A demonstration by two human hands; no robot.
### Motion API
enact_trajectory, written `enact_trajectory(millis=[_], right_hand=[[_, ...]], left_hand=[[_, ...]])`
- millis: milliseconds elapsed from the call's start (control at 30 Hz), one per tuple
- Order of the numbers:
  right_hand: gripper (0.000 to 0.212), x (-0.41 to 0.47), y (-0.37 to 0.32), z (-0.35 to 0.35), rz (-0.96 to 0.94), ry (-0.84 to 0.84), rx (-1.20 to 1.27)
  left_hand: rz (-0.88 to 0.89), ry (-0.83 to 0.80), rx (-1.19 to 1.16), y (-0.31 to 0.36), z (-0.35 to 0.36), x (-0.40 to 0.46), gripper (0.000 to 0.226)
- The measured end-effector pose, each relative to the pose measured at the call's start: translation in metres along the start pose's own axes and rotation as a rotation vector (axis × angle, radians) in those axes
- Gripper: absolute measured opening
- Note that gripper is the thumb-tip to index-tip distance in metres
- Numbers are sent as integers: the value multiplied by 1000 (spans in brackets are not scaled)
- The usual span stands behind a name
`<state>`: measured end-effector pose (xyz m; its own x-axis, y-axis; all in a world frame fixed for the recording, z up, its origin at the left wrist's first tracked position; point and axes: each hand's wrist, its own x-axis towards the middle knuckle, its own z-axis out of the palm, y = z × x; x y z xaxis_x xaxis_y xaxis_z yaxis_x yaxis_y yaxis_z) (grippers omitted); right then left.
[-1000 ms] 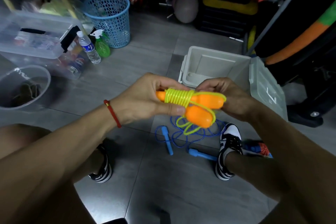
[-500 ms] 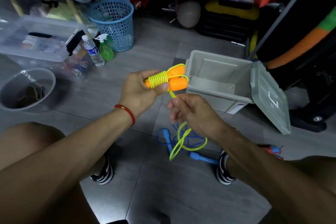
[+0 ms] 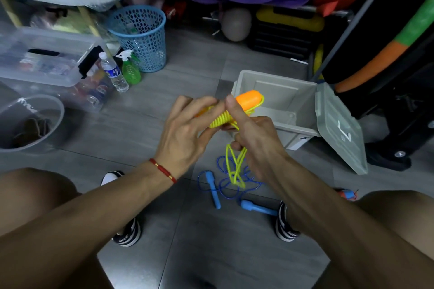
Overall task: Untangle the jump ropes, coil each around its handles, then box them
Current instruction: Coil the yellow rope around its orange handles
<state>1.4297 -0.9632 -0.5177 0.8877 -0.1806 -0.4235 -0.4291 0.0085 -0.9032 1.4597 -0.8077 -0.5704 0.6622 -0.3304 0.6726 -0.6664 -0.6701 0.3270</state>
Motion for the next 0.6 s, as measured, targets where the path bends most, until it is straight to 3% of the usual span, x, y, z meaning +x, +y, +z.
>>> enact_trajectory(millis=[100, 200, 300, 367, 467, 600], right_hand=[[41, 5, 3, -7, -92, -8, -22], [47, 8, 5, -18, -187, -131, -123], [41, 3, 4, -21, -232, -330, -233], [34, 3, 5, -22, -243, -411, -283], [28, 9, 11, -21, -254, -396, -300], [30, 23, 25, -30, -254, -314, -422]], left_hand=[[-105, -152, -218, 5, -6, -5, 54], [-487, -255, -534, 5, -15, 0, 60], [-701, -634, -858, -3, -30, 9, 57], [-721, -750, -982, -4, -37, 12, 44], [-715, -640, -964, -5, -37, 17, 38], [-966, -364, -836, -33, -36, 24, 26]])
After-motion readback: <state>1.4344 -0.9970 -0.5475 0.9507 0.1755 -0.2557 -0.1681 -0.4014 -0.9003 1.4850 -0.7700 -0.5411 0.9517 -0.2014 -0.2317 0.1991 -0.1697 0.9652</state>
